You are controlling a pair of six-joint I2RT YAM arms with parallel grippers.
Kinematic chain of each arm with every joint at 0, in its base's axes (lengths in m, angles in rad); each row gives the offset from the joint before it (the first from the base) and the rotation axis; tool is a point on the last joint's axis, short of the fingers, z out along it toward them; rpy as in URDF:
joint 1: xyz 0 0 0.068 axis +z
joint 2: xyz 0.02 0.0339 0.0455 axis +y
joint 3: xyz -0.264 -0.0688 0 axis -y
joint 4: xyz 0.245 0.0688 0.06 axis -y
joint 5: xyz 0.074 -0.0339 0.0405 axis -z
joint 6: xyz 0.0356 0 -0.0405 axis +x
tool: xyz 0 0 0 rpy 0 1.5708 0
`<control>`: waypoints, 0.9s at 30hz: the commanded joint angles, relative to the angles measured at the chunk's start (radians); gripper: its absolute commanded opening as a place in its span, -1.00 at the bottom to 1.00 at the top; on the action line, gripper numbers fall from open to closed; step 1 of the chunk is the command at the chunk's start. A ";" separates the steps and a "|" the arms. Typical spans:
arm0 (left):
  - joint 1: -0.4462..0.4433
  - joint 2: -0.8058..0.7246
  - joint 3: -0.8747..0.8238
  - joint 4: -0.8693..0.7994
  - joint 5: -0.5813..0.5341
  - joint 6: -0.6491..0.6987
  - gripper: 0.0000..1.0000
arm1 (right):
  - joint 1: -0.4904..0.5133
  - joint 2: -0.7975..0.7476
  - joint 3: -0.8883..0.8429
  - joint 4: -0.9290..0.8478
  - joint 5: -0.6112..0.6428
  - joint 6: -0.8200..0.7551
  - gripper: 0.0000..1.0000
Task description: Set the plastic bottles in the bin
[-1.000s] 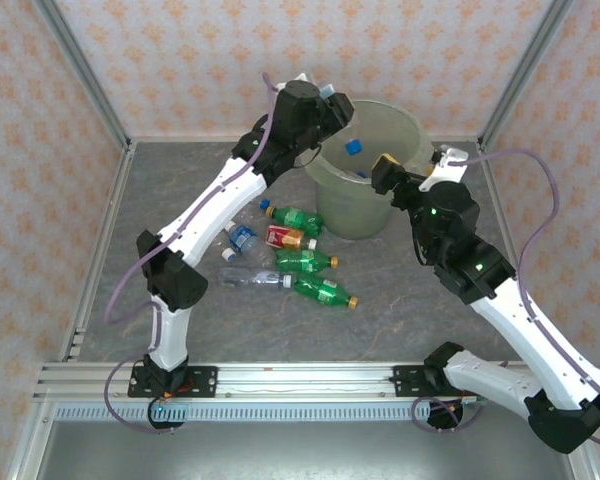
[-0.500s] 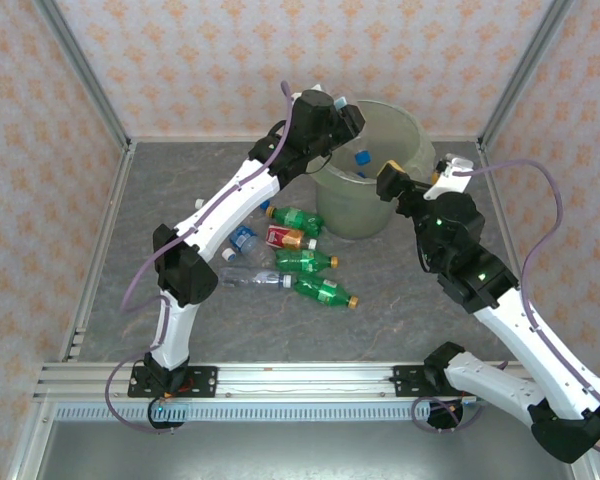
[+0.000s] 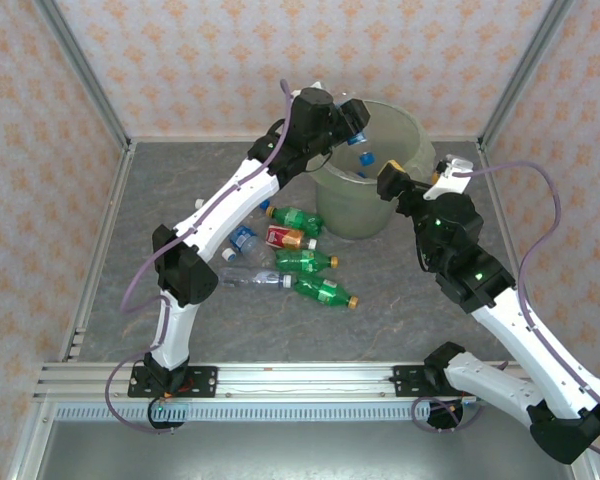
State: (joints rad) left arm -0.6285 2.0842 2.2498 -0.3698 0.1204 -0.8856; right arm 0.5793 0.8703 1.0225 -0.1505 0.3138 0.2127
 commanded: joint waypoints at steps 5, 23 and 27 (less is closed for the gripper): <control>-0.010 -0.035 0.046 0.030 -0.017 0.035 0.62 | -0.007 -0.003 -0.012 0.034 -0.019 -0.007 0.99; 0.016 -0.312 -0.235 0.001 -0.187 0.096 0.94 | -0.008 0.047 0.022 -0.021 -0.203 -0.057 0.99; 0.042 -0.442 -0.420 0.036 -0.214 0.080 0.98 | -0.007 0.076 0.033 -0.062 -0.304 -0.086 0.99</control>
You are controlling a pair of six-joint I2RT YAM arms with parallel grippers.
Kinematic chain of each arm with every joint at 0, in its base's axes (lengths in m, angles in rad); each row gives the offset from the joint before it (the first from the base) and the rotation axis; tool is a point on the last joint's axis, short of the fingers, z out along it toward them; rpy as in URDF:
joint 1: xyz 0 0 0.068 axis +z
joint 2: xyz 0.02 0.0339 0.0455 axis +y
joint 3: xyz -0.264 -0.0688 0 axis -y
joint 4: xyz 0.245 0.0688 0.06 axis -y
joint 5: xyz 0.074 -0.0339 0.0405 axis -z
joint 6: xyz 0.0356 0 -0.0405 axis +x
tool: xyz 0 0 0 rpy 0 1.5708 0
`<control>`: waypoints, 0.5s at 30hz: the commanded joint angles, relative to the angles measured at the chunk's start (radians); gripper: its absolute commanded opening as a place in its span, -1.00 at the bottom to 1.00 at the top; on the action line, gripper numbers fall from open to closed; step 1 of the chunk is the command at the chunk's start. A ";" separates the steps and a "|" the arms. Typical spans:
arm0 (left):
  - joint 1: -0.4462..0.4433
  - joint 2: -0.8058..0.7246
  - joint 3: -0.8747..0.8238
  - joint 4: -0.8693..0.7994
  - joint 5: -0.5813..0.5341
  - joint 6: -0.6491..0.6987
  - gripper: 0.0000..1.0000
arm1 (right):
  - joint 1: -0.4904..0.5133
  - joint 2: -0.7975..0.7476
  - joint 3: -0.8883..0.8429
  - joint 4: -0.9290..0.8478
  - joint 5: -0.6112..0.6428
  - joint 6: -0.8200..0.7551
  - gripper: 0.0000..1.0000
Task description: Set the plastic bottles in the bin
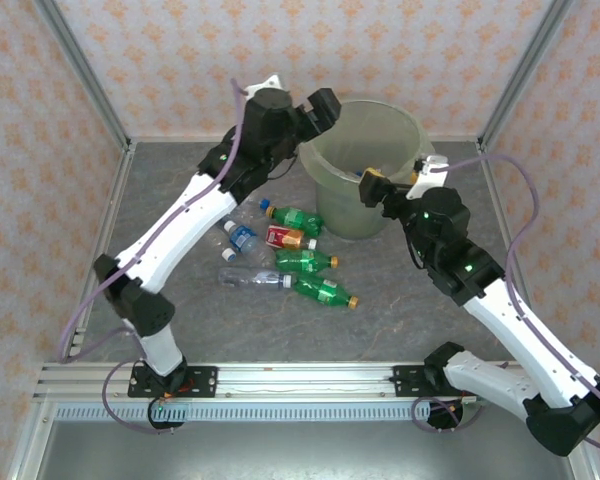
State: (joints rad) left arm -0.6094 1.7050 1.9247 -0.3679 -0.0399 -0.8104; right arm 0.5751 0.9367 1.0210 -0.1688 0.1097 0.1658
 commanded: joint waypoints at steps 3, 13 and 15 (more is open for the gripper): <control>0.044 -0.164 -0.236 0.060 -0.070 -0.012 0.98 | 0.006 0.031 0.040 -0.079 -0.166 -0.051 0.99; 0.073 -0.474 -0.614 0.090 -0.157 -0.042 0.98 | 0.164 0.158 0.040 -0.185 -0.213 -0.073 0.90; 0.077 -0.523 -0.668 0.084 -0.169 -0.044 0.98 | 0.202 0.197 0.040 -0.207 -0.207 -0.085 0.87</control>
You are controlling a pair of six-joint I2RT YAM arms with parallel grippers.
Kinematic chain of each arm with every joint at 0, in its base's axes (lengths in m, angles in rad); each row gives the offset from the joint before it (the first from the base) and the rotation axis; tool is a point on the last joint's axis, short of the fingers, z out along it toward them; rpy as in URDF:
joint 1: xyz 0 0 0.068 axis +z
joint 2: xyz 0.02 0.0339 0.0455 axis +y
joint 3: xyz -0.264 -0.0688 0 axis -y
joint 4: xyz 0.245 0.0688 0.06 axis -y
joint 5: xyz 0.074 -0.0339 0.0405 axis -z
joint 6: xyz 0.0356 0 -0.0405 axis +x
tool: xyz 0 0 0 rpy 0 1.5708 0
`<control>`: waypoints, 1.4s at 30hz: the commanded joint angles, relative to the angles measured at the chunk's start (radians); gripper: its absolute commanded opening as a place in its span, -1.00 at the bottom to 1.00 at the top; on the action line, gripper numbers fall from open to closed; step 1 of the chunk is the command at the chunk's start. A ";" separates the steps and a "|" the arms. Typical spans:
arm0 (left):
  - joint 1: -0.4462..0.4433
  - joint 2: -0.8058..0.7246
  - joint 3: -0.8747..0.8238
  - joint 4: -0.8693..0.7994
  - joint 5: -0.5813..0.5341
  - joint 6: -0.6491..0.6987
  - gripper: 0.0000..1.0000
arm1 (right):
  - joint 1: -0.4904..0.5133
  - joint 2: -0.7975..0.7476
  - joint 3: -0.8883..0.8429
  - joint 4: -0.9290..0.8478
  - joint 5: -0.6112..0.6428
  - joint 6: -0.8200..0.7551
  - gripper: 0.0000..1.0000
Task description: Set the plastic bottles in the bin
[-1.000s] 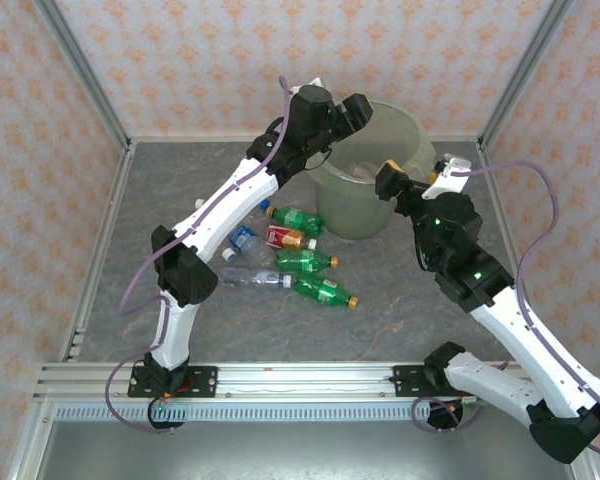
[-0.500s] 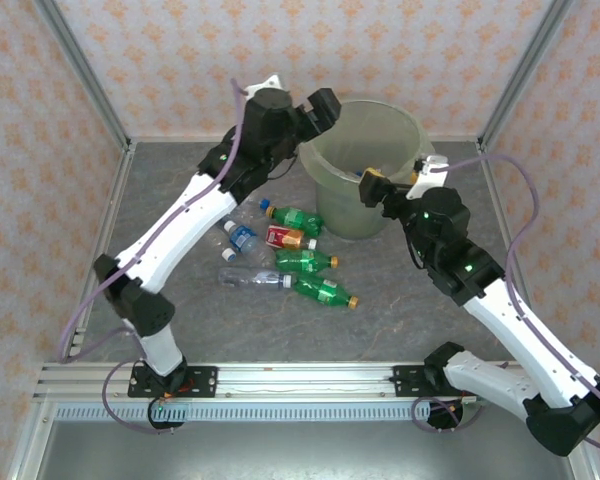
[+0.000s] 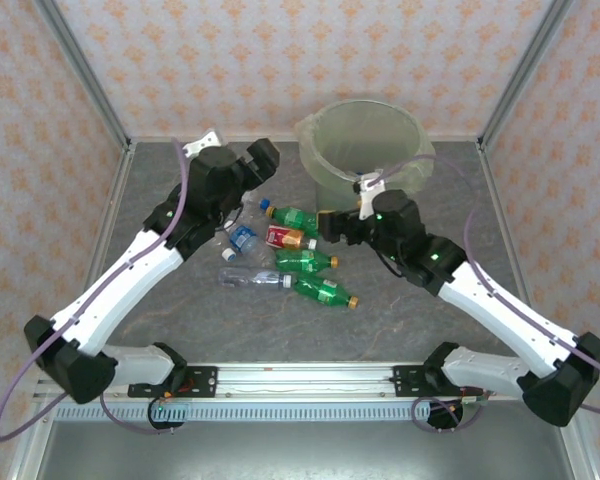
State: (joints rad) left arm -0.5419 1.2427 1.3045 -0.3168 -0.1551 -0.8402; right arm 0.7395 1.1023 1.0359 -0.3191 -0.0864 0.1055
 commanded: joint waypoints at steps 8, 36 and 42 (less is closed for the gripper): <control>0.017 -0.205 -0.182 0.009 -0.099 -0.002 0.98 | 0.147 0.180 0.012 -0.143 0.009 -0.077 0.80; 0.024 -0.323 -0.420 -0.019 -0.001 -0.035 0.98 | 0.251 0.544 -0.026 -0.212 0.079 -0.132 0.73; 0.024 -0.414 -0.465 0.004 -0.084 -0.071 0.98 | 0.253 0.591 -0.028 -0.215 0.086 -0.118 0.64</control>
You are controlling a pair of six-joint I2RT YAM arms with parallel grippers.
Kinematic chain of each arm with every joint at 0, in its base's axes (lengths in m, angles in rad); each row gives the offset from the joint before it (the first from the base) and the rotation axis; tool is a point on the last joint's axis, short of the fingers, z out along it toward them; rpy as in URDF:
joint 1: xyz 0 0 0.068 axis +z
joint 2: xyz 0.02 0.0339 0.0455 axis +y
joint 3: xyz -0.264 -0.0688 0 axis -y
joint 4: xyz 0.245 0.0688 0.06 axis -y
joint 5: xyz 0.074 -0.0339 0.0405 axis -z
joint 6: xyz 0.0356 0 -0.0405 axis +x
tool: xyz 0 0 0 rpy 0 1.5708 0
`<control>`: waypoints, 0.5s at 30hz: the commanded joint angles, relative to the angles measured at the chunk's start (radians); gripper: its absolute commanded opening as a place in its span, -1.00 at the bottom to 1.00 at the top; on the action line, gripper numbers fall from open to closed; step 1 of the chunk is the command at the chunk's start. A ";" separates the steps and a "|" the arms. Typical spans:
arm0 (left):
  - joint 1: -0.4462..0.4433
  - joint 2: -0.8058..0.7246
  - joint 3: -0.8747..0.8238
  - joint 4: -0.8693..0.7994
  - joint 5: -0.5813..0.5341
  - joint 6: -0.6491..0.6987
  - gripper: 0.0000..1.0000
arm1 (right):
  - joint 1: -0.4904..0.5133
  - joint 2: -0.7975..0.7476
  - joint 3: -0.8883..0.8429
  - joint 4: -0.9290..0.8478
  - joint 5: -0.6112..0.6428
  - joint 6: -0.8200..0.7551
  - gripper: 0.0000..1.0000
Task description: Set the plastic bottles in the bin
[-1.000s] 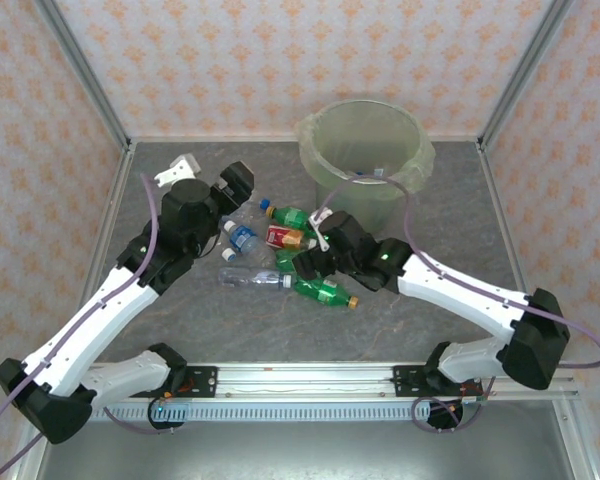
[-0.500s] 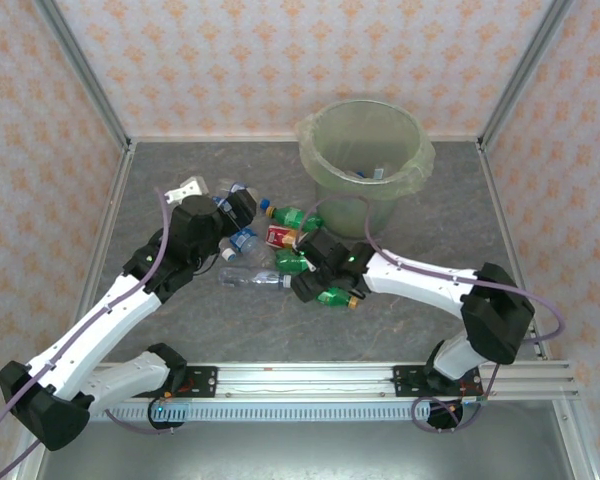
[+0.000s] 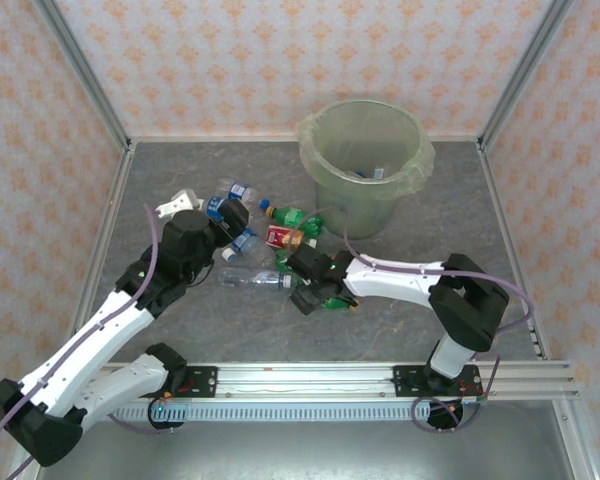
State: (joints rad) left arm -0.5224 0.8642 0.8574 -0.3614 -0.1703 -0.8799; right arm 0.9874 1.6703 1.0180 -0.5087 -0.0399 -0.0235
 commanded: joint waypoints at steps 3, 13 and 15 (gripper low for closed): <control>0.005 -0.061 -0.026 0.049 -0.092 -0.046 0.98 | 0.007 0.040 -0.015 -0.021 0.040 0.013 0.61; 0.007 -0.071 -0.004 0.037 -0.103 -0.013 0.98 | 0.016 0.051 -0.015 -0.022 0.048 0.037 0.39; 0.007 -0.070 -0.002 0.045 -0.110 -0.012 0.98 | 0.017 0.036 -0.015 -0.026 0.056 0.047 0.27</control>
State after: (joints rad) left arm -0.5224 0.8024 0.8471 -0.3431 -0.2481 -0.9100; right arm 0.9966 1.7199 1.0069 -0.5087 -0.0223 0.0017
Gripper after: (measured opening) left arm 0.991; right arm 0.648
